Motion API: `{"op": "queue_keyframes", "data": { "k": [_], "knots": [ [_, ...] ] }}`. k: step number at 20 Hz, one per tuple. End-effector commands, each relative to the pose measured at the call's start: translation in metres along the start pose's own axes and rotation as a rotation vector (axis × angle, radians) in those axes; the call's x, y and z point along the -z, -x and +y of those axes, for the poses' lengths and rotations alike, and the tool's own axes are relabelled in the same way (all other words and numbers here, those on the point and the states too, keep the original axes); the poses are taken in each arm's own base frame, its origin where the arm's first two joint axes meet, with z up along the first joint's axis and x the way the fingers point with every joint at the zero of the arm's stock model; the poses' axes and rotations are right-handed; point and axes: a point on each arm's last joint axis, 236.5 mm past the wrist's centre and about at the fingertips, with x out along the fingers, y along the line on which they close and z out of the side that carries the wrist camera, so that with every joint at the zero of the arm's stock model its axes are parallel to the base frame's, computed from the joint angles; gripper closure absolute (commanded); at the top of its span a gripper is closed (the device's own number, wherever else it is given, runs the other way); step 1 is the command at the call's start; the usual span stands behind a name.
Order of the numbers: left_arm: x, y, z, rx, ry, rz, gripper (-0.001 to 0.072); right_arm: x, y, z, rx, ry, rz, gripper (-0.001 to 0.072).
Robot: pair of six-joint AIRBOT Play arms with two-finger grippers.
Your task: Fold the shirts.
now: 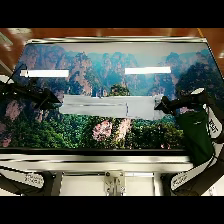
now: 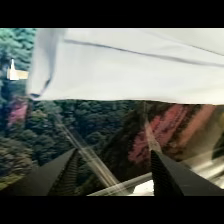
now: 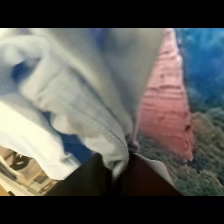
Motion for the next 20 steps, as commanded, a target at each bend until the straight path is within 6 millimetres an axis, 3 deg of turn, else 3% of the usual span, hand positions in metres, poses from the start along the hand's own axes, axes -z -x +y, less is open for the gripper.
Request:
{"op": "queue_keyframes", "data": {
  "k": [1, 2, 3, 4, 6, 7, 10, 13, 15, 18, 20],
  "knots": [
    [-0.006, 0.0, -0.037, 0.123, -0.039, -0.033, 0.0329, -0.004, 0.016, 0.03, -0.096, 0.035, -0.037, 0.0643],
    [-0.009, -0.002, -0.051, 0.162, -0.073, -0.051, 0.0336, -0.003, 0.029, 0.04, -0.095, 0.069, -0.061, 0.0643],
    [-0.014, -0.006, -0.065, 0.195, -0.109, -0.073, 0.039, -0.002, 0.042, 0.05, -0.096, 0.097, -0.088, 0.0643],
    [-0.018, -0.013, -0.08, 0.212, -0.141, -0.095, 0.0537, 0.0, 0.056, 0.062, -0.098, 0.123, -0.114, 0.0643],
    [-0.019, -0.038, -0.107, 0.204, -0.213, -0.117, 0.0589, 0.012, 0.085, 0.086, -0.106, 0.161, -0.153, 0.0643],
    [-0.017, -0.054, -0.123, 0.197, -0.256, -0.118, 0.0672, 0.02, 0.097, 0.096, -0.11, 0.17, -0.162, 0.0644],
    [0.0, -0.114, -0.171, 0.195, -0.35, -0.115, 0.0668, 0.05, 0.126, 0.118, -0.109, 0.194, -0.151, 0.0644],
    [0.032, -0.175, -0.221, 0.248, -0.38, -0.088, 0.0669, 0.08, 0.15, 0.131, -0.087, 0.22, -0.147, 0.0644],
    [0.055, -0.206, -0.247, 0.254, -0.419, -0.093, 0.067, 0.094, 0.166, 0.142, -0.082, 0.232, -0.182, 0.0644],
    [0.091, -0.244, -0.272, 0.247, -0.482, -0.088, 0.067, 0.109, 0.187, 0.158, -0.085, 0.252, -0.243, 0.0643],
    [0.118, -0.271, -0.277, 0.241, -0.482, -0.047, 0.067, 0.12, 0.197, 0.166, -0.087, 0.265, -0.263, 0.0644]
  ]
}}
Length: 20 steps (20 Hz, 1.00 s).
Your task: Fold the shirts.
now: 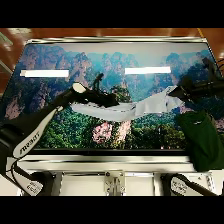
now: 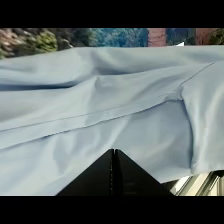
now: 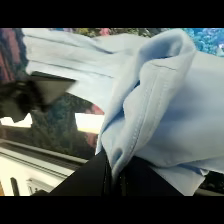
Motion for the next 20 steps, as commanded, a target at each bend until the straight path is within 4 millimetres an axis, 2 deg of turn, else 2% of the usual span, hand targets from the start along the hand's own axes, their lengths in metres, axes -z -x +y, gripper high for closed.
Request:
{"op": "queue_keyframes", "data": {
  "k": [1, 4, 6, 8, 11, 13, 15, 17, 20],
  "knots": [
    [0.037, -0.052, -0.026, 0.014, 0.023, 0.032, 0.067, 0.014, 0.023, 0.021, 0.004, 0.018, -0.036, 0.0643],
    [0.076, -0.086, -0.051, 0.1, 0.138, 0.112, 0.067, 0.023, 0.032, 0.03, 0.004, 0.038, -0.045, 0.0643],
    [0.085, -0.101, -0.062, 0.14, 0.185, 0.13, 0.067, 0.028, 0.034, 0.033, -0.002, 0.037, -0.035, 0.0643],
    [0.082, -0.11, -0.07, 0.175, 0.227, 0.126, 0.067, 0.034, 0.035, 0.036, -0.01, 0.04, -0.015, 0.0643],
    [0.055, -0.095, -0.063, 0.179, 0.182, 0.068, 0.0672, 0.032, 0.03, 0.033, 0.021, 0.057, -0.024, 0.0643],
    [0.027, -0.069, -0.048, 0.14, 0.12, 0.026, 0.0672, 0.034, 0.015, 0.044, 0.039, 0.122, -0.013, 0.0644],
    [-0.003, -0.029, -0.024, 0.065, 0.027, -0.015, 0.0672, 0.034, -0.012, 0.068, 0.027, 0.222, -0.009, 0.0644],
    [-0.038, 0.027, 0.008, -0.041, -0.013, -0.07, 0.0672, 0.034, -0.049, 0.098, -0.012, 0.297, -0.009, 0.0643],
    [-0.087, 0.139, 0.058, -0.204, -0.024, -0.198, 0.0673, 0.043, -0.118, 0.143, -0.072, 0.4, -0.006, 0.0644]
  ]
}}
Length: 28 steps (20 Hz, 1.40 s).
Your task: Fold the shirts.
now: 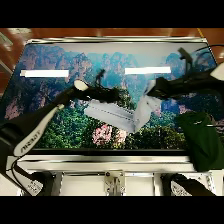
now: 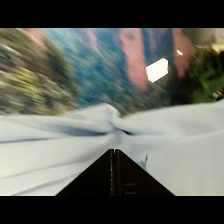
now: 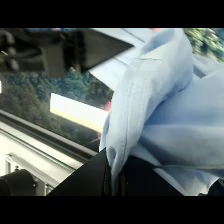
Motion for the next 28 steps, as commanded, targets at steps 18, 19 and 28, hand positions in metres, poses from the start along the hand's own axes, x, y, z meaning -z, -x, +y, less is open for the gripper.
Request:
{"op": "queue_keyframes", "data": {
  "k": [18, 19, 28],
  "knots": [
    [-0.054, 0.278, 0.076, -0.313, -0.073, -0.211, 0.0672, 0.044, -0.081, -0.14, 0.343, -0.18, 0.326, 0.0044],
    [-0.053, 0.279, 0.076, -0.314, -0.074, -0.209, 0.0671, 0.051, -0.066, -0.162, 0.397, -0.258, 0.329, 0.0044],
    [-0.033, 0.286, 0.096, -0.412, -0.073, -0.124, 0.0672, 0.117, -0.166, -0.157, 0.093, -0.541, 0.273, 0.0043]
  ]
}}
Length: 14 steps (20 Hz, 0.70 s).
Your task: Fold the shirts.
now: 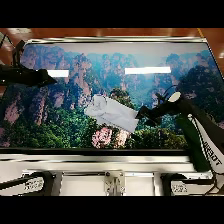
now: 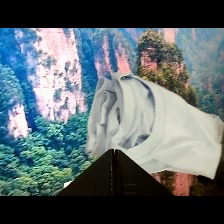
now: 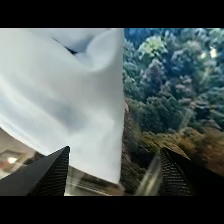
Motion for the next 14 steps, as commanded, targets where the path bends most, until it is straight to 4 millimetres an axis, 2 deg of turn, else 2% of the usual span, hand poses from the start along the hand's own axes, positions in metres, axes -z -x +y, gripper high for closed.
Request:
{"op": "queue_keyframes", "data": {
  "k": [1, 3, 4, 5, 6, 7, 9, 11, 13, 14],
  "knots": [
    [0.011, 0.002, 0.014, -0.065, -0.002, 0.043, 0.0672, 0.004, -0.037, 0.01, -0.102, -0.055, -0.008, 0.0043],
    [0.011, 0.003, 0.013, -0.064, 0.009, 0.042, 0.0672, 0.0, -0.051, 0.028, -0.156, -0.06, -0.024, 0.0046],
    [0.011, 0.003, 0.013, -0.063, 0.015, 0.042, 0.0672, -0.003, -0.054, 0.04, -0.196, -0.038, -0.046, 0.0195],
    [0.011, 0.004, 0.012, -0.063, 0.014, 0.041, 0.0672, -0.008, -0.052, 0.054, -0.245, 0.004, -0.075, 0.0581],
    [0.01, 0.005, 0.012, -0.064, 0.012, 0.039, 0.0671, -0.013, -0.044, 0.067, -0.288, 0.049, -0.092, 0.0639],
    [0.01, 0.007, 0.01, -0.064, 0.009, 0.035, 0.0672, -0.017, -0.028, 0.079, -0.322, 0.127, -0.103, 0.0644],
    [0.009, 0.01, 0.008, -0.064, 0.004, 0.027, 0.0672, -0.03, 0.027, 0.096, -0.36, 0.25, -0.161, 0.0644],
    [0.008, 0.012, 0.007, -0.064, 0.001, 0.022, 0.0671, -0.052, 0.103, 0.097, -0.353, 0.277, -0.287, 0.0644],
    [0.008, 0.012, 0.007, -0.064, 0.0, 0.022, 0.0672, -0.067, 0.182, 0.076, -0.289, 0.231, -0.443, 0.0645],
    [0.008, 0.012, 0.007, -0.064, 0.0, 0.022, 0.0671, -0.069, 0.222, 0.057, -0.241, 0.188, -0.527, 0.0644]
  ]
}}
